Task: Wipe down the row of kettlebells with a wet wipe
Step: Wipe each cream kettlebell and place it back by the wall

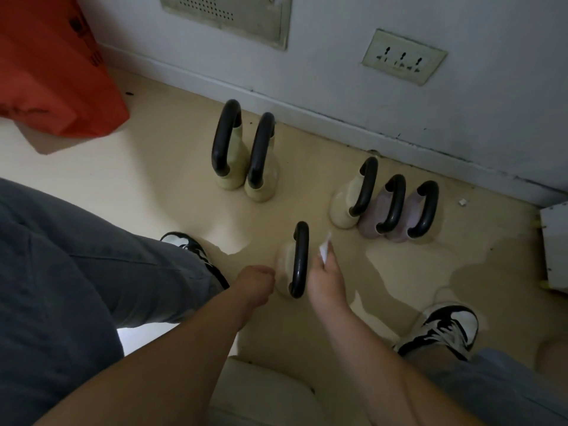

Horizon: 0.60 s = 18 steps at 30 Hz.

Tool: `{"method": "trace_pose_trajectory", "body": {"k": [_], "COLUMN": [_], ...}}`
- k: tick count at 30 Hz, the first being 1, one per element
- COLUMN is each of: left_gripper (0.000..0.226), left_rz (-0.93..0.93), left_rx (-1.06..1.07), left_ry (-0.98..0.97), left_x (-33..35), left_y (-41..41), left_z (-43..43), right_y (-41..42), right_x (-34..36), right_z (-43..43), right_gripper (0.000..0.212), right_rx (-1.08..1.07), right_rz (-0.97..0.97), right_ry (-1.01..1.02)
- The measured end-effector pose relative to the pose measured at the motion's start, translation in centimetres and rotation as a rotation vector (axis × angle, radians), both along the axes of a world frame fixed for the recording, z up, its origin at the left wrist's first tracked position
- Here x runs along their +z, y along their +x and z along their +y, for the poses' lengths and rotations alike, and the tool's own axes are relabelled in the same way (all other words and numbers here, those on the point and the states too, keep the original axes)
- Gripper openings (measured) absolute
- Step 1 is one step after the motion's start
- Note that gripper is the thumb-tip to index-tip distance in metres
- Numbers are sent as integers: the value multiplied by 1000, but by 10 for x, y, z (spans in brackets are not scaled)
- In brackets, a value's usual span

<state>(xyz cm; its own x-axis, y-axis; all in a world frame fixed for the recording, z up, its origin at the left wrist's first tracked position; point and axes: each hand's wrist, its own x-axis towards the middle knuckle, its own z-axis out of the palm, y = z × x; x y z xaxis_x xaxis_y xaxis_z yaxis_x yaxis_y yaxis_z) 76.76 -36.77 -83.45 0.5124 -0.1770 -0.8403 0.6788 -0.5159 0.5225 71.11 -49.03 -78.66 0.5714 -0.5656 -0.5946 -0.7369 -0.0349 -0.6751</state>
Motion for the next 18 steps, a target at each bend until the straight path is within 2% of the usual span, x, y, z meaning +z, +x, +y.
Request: {"method": "trace_pose_trajectory", "body": {"k": [3,4,7,12,14,16,18], "left_gripper": [35,34,30,23,23,21,17], "left_rz": [3,9,38,110,126,88,-26], "left_rx": [-14,2,32,108,131,111,18], "left_ry": [-14,-12,-17,14,4,16,4], "left_x": [10,12,9,0,3,6,6], "left_y": [-3,-5,-5,-5,-8,-9,-9], "left_z": [-2,-2,-3,-4,-4,-4,-3], "right_y": [6,-1,-32,-58,-63,-70,-81], "right_x": [-1,-1,-28,-54,-60,-54,-51], "right_z": [12,17,17,2,0,1,5], "right_gripper": [66,72,85,54,48,54,63], "right_rx": [279,381,707,1014,1138,1198,1288], "right_rz": [-90,-93,-81,-187,-220,-158,-99], "right_ry": [-52,-134,-570,-1010,-1090,-982,-866]}}
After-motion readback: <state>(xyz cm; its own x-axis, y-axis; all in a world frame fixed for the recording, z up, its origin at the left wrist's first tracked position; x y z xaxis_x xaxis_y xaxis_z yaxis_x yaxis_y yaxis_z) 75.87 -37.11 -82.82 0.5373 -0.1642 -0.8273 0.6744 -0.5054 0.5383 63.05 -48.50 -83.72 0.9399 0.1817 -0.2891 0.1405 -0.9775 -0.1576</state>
